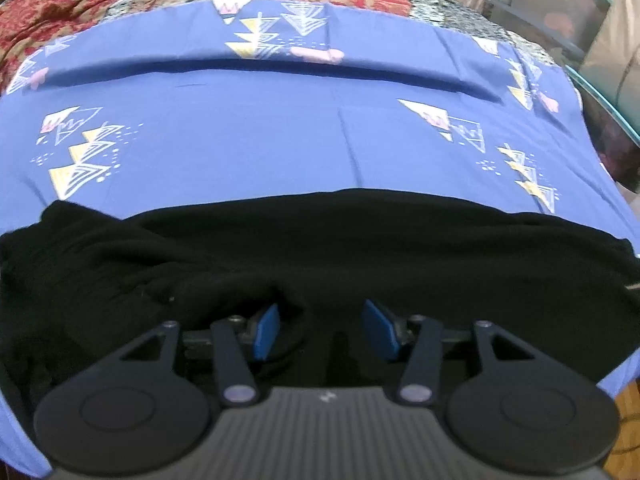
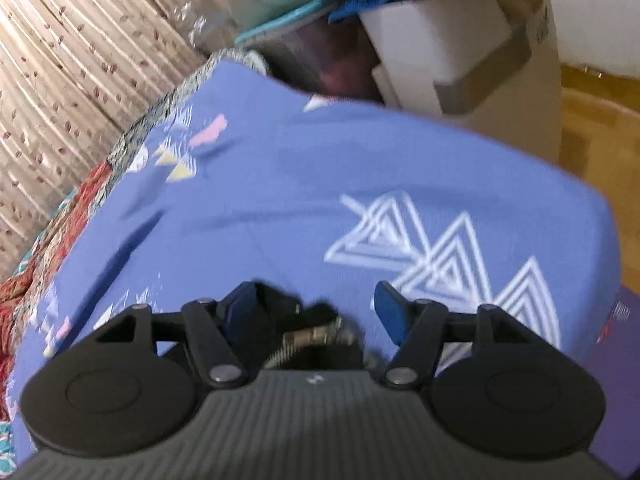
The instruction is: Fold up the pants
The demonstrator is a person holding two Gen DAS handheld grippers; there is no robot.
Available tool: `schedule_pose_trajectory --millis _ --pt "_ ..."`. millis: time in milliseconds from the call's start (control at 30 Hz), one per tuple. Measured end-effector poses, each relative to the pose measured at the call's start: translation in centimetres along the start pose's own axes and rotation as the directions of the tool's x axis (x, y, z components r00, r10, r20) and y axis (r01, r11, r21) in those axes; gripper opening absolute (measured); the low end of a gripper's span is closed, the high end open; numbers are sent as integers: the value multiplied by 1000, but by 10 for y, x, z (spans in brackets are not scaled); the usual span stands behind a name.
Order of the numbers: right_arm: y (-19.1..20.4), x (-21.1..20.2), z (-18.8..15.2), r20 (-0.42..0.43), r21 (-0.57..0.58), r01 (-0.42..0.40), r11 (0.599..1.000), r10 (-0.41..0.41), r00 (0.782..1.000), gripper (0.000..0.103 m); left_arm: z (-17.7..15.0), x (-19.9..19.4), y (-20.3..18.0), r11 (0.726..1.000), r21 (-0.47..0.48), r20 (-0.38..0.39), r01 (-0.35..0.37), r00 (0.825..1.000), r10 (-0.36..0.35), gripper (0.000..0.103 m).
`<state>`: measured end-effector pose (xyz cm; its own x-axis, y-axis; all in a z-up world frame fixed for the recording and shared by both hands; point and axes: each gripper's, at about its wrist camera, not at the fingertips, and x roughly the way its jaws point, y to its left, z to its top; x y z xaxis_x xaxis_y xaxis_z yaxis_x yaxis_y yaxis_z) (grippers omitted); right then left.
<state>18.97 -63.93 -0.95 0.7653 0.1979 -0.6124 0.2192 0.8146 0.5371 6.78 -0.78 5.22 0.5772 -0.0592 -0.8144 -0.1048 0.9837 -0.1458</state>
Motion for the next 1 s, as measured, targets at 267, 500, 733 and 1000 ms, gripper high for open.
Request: schedule_pose_trajectory --millis 267,500,733,1000 --pt "53 -15 -2 95 -145 -37 989 51 994 29 -3 -22 7 1000 -13 47 -16 999 17 40" --pt "64 24 16 112 -161 27 987 -9 994 33 0 -7 7 994 16 43 -106 994 105 40" --pt "26 46 9 37 19 79 997 -80 996 52 -11 40 20 974 38 -49 -224 973 226 41" --pt "34 -27 -17 154 1 1 1000 -1 988 54 -5 -2 24 995 1 42 -100 994 100 41"
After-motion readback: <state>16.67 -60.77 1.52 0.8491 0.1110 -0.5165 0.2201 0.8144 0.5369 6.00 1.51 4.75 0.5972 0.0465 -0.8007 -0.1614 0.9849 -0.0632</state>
